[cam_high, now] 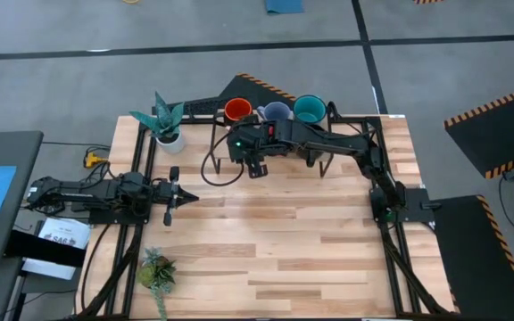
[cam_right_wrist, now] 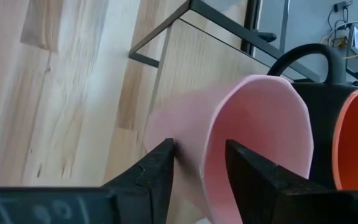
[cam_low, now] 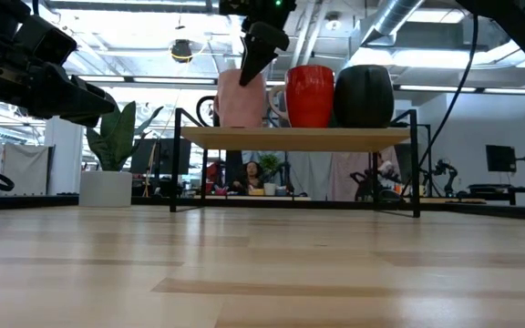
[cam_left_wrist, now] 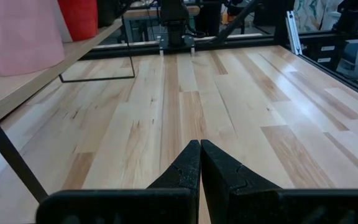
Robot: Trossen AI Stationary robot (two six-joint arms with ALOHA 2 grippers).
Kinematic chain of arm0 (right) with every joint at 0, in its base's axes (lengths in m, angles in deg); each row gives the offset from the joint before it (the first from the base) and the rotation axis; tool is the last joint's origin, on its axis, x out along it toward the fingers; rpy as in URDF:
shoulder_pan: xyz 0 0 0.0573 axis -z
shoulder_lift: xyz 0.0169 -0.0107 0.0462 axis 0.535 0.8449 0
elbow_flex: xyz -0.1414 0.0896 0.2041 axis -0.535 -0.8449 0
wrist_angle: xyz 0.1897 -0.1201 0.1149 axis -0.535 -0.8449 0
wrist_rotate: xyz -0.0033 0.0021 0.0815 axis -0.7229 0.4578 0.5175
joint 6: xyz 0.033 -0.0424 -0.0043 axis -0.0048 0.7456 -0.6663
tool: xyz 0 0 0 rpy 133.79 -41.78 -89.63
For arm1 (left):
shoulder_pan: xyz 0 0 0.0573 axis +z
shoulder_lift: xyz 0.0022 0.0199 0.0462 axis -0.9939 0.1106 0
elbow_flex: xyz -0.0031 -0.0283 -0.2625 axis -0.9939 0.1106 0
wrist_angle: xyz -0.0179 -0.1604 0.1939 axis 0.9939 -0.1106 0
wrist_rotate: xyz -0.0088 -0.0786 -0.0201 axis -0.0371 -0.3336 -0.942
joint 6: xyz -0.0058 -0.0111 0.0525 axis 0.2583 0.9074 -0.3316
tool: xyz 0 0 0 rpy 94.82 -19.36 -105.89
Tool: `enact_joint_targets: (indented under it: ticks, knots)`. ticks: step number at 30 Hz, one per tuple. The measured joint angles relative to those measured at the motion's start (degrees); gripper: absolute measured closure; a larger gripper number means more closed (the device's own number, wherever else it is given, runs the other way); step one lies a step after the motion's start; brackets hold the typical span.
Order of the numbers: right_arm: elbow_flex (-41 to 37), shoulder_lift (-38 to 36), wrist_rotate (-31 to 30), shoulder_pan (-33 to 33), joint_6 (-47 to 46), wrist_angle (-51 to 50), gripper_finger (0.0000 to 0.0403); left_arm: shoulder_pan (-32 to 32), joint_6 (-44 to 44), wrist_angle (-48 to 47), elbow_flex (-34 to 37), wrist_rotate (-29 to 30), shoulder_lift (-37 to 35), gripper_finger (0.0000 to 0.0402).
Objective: Place coffee mugs
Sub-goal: Put the pink mug on the shelf, then return to Home Position
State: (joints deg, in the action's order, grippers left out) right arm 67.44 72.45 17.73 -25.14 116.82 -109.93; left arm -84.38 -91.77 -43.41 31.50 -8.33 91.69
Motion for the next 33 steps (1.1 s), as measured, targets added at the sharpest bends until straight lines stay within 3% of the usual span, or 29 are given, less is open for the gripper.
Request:
enact_joint_targets:
  ticks: [23,33]
  knots:
    - [0.00,-5.28,0.07,-1.47,-1.31,-3.20,0.0234,0.02,0.00,0.00,0.00,-0.02,-0.02,0.0402]
    - [-1.98,-14.81,12.03,-1.77,-17.02,-18.73,0.0236,0.00,0.00,0.00,0.00,-0.02,0.00,0.0401]
